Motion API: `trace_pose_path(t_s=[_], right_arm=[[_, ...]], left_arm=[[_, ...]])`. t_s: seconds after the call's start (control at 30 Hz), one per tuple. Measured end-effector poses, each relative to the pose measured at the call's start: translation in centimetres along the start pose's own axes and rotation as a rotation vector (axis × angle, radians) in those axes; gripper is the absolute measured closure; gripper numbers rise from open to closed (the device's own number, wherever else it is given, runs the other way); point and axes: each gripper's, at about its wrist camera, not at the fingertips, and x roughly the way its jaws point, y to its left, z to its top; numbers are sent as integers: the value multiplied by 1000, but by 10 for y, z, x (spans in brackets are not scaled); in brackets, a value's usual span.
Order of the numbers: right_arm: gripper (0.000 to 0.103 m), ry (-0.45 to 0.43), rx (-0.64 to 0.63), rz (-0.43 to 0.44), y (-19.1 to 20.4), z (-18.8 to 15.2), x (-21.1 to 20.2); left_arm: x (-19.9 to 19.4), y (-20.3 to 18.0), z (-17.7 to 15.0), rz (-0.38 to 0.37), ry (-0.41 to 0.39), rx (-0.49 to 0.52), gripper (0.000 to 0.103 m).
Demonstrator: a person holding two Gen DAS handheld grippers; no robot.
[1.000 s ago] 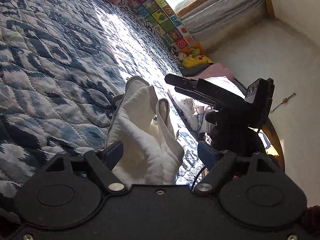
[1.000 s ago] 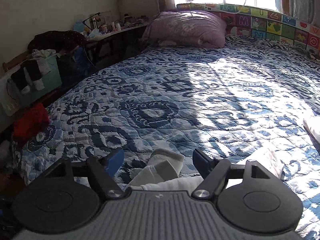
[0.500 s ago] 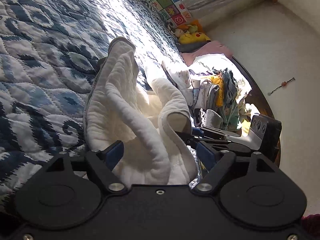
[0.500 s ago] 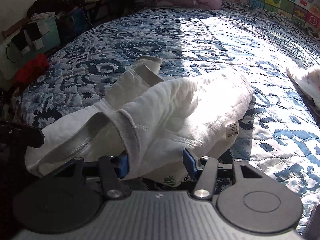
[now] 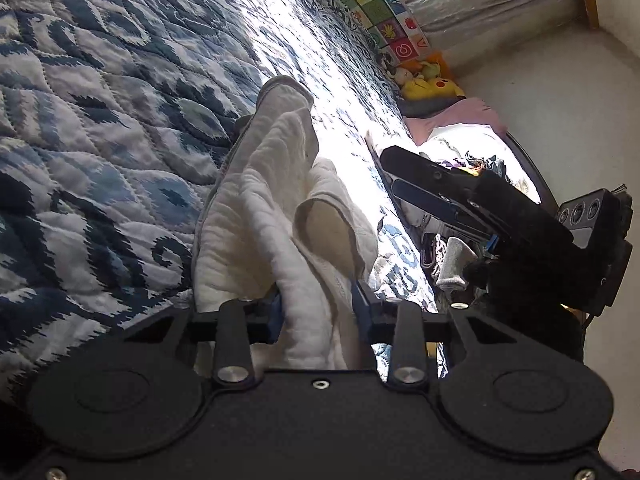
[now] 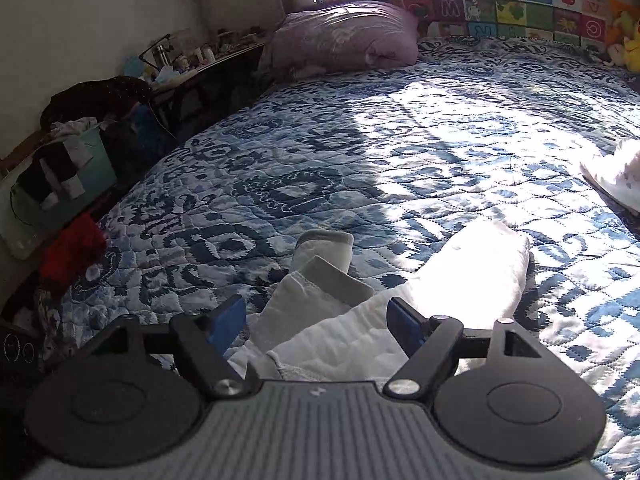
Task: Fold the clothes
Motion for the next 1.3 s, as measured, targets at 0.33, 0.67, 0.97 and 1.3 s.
trace_pose_path(t_s=[0.33, 0.67, 0.97, 1.3], right_arm=[[79, 142, -98, -55, -14, -68, 4], [82, 121, 63, -89, -62, -109, -57], [81, 147, 170, -159, -96, -137, -83], [34, -17, 456, -21, -138, -101, -83]], left_arm=[[13, -17, -22, 3, 76, 116, 82], [19, -19, -31, 6, 136, 137, 82], [8, -18, -24, -3, 112, 113, 49], [-3, -1, 19, 92, 2, 50, 47]])
